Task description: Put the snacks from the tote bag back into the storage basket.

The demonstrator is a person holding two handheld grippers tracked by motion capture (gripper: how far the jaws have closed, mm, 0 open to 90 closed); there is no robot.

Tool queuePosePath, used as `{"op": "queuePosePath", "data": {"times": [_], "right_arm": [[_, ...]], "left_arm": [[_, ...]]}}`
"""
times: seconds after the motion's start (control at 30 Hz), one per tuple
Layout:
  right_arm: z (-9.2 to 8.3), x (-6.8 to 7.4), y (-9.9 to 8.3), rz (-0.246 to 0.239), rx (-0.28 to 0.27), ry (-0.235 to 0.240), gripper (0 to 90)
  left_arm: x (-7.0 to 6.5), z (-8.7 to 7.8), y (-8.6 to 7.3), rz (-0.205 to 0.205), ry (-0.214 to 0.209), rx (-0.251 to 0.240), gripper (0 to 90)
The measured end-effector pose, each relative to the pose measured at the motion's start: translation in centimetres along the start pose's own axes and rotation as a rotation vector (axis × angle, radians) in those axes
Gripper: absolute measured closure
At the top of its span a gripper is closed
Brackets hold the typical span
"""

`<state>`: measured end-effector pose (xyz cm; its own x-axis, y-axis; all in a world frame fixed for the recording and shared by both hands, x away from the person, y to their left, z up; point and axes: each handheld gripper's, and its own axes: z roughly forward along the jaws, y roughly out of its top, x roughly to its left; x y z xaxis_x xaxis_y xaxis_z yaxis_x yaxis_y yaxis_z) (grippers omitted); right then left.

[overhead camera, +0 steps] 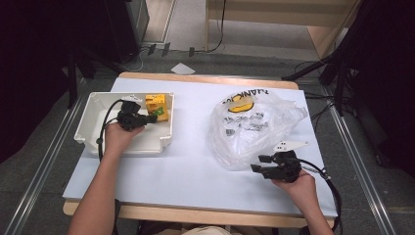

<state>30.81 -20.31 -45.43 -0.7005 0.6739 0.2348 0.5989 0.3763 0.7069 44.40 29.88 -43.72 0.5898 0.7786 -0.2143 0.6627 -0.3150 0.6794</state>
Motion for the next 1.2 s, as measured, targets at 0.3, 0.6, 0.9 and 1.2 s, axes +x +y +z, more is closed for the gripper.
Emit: {"op": "queuePosePath", "data": {"times": [0.3, 0.6, 0.9, 1.2], "right_arm": [[0.04, -0.02, -0.01, -0.002, 0.002, 0.001, 47.6], [0.05, 0.01, -0.02, -0.001, 0.003, 0.0, 47.6], [0.04, 0.03, -0.03, 0.001, 0.005, 0.0, 47.6], [0.0, -0.01, -0.03, -0.003, 0.0, 0.0, 47.6]], "left_arm": [[0.26, 0.16, 0.04, -0.009, -0.004, -0.007, 90.0], [0.33, 0.45, 0.11, -0.013, 0.0, -0.01, 90.0], [0.4, 0.45, 0.07, -0.024, -0.007, -0.012, 90.0], [0.23, -0.26, 0.2, -0.045, -0.037, -0.015, 86.6]]}}
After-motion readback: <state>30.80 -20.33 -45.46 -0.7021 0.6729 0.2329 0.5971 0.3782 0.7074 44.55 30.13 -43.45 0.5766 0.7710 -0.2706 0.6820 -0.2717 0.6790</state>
